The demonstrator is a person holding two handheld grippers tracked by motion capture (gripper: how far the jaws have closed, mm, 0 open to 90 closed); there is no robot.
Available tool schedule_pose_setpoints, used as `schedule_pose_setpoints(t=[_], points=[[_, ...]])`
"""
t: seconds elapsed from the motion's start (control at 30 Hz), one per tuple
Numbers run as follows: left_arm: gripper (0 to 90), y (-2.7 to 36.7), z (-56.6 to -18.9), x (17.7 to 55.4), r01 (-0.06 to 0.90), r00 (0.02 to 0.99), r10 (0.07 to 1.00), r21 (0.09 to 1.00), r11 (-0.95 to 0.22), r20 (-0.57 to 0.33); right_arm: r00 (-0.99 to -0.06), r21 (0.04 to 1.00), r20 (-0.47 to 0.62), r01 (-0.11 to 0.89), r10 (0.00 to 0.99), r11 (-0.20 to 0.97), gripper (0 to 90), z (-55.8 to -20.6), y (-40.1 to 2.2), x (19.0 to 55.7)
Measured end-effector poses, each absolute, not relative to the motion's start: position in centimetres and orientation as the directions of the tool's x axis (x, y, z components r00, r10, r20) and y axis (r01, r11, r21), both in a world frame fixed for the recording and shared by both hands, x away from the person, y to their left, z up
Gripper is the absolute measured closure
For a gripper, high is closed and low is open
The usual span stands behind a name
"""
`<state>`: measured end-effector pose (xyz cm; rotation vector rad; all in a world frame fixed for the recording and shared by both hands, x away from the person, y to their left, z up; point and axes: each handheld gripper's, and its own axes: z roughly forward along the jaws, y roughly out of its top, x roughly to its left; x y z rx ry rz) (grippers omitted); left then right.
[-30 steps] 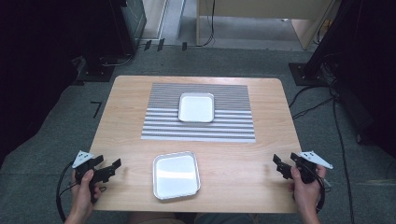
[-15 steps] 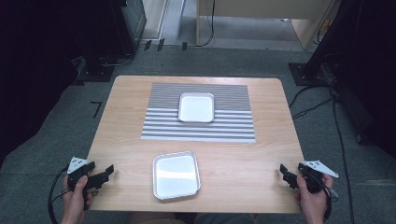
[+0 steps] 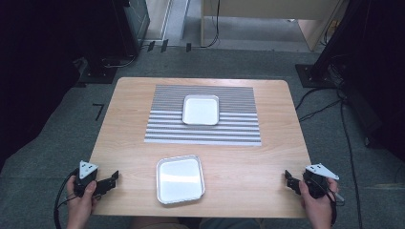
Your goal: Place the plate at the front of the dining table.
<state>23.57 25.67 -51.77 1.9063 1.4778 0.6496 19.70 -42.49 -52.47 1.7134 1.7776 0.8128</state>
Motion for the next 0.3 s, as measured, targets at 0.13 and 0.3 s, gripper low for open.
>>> schedule_pose_setpoints(t=[0.13, 0.3], points=[[15.7, 25.66, -51.78, 23.58, 0.657, 0.247, 0.969, 0.736, -0.167, 0.000, -0.067, 0.733, 0.030, 0.680, 0.997, 0.024, 14.4, -52.51, -42.45, 19.77], [15.7, 25.65, -51.78, 23.60, 0.657, 0.244, 0.970, 0.736, -0.165, 0.000, -0.068, 0.732, 0.031, 0.681, 0.997, 0.024, 13.8, -52.51, -42.45, 19.78]])
